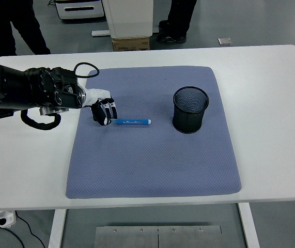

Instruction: Left hand places marker in pen holder

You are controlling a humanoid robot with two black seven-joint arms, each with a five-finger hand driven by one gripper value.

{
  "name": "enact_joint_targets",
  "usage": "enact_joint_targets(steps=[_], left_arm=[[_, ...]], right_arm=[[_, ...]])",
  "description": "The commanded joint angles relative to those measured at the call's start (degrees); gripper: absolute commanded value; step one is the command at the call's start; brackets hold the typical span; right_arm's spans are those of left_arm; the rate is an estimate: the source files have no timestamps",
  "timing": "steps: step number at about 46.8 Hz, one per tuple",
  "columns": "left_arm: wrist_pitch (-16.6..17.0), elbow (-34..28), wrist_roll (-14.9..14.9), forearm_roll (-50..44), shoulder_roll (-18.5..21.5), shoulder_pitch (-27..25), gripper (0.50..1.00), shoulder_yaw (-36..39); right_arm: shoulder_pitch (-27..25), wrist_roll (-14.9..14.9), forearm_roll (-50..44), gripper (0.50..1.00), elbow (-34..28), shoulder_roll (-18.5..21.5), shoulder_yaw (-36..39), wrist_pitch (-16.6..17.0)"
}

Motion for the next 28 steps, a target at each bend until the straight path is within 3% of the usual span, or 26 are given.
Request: enact_joint_targets(steps=[1,28], left_arm=[[0.0,0.0,0.0,0.0,0.0,-0.1,0.500,0.0],[0.0,0.0,0.0,0.0,0.0,-0.7,0.500,0.0]], right_arm=[[0.0,0.0,0.0,1.000,0.0,0.0,0.0,0.0],[0.0,0.0,0.0,1.000,0.0,0.0,0.0,0.0]])
